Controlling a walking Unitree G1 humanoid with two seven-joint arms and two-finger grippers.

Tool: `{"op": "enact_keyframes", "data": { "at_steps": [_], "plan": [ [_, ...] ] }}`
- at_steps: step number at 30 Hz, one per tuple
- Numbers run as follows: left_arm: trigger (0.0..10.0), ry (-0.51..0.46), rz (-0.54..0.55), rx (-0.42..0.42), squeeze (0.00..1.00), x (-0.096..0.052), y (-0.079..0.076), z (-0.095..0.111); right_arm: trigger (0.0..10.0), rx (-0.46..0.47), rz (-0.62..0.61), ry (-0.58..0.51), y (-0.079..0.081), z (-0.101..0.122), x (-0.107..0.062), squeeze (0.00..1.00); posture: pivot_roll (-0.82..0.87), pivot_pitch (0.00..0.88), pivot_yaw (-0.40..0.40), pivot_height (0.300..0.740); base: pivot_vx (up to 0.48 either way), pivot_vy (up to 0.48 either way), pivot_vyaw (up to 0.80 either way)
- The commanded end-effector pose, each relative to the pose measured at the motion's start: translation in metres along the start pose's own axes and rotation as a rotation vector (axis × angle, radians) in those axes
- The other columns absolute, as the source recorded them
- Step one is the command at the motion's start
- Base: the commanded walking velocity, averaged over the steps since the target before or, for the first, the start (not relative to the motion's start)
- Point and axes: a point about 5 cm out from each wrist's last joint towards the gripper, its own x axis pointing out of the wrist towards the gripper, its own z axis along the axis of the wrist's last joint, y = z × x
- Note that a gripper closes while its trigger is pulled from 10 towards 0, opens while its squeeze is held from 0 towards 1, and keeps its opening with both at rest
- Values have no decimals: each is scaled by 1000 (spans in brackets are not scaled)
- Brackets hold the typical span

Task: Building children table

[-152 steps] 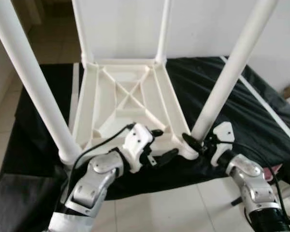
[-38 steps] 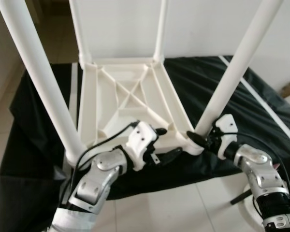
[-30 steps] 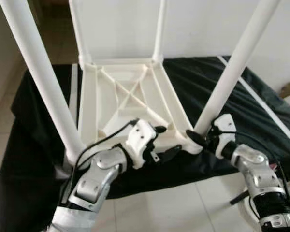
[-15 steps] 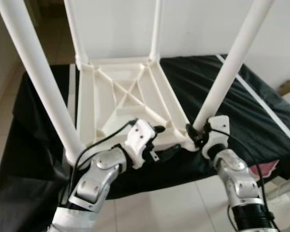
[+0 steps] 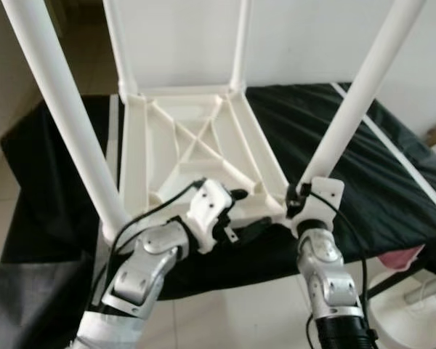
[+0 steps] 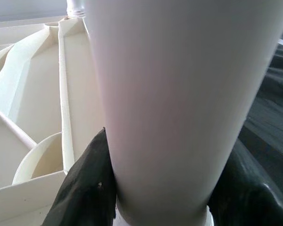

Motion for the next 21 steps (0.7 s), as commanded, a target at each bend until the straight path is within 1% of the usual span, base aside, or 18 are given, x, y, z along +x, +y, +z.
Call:
{"op": "enact_keyframes", "data": {
  "at_steps": [1, 8, 9, 14, 15, 16, 18, 19, 20, 21],
  "plan": [
    [10000, -4, 18, 1, 0, 1, 1, 1, 10000, 23, -37, 88, -2, -16, -6, 0, -1, 19, -35, 740, 0, 0, 0],
    [10000, -1, 22, 6, 0, -1, 2, 1, 10000, 11, -32, 74, -3, -14, -7, 8, 6, 19, -40, 740, 0, 0, 0],
    [10000, 0, 25, 7, 0, -1, 3, 1, 10000, 10, -32, 67, -4, -13, -7, 1000, 8, 20, -41, 740, 0, 0, 0],
    [10000, 0, 28, 6, 0, -1, 2, 1, 10000, 8, -26, 51, -4, -12, -7, 1000, 10, 20, -42, 740, 0, 0, 0],
    [10000, 0, 31, 5, 0, -1, 1, 1, 10000, 5, 9, 23, -7, -8, -9, 1000, 11, 19, -42, 740, 0, 0, 0],
    [10000, 0, 31, 5, 0, -1, 1, 1, 10000, 5, 9, 23, -7, -8, -9, 1000, 11, 19, -42, 740, 0, 0, 0],
    [10000, -1, 32, 3, 0, -2, 1, 1, 10000, 5, 49, 2, -11, -4, -9, 1000, 11, 20, -41, 740, 0, 0, 0],
    [10000, 0, 32, 2, 0, -2, 1, 1, 10000, 2, 98, -1, -12, -3, -10, 596, 11, 19, -40, 740, 0, 0, 0],
    [10000, 0, 32, 2, 0, -2, 1, 1, 10000, 2, 98, -1, -12, -3, -10, 596, 11, 19, -40, 740, 0, 0, 0],
    [10000, 1, 32, 3, 0, -3, 1, 1, 10000, 2, 143, -1, -13, -2, -10, 0, 11, 20, -40, 740, 0, 0, 0]
  ]
}}
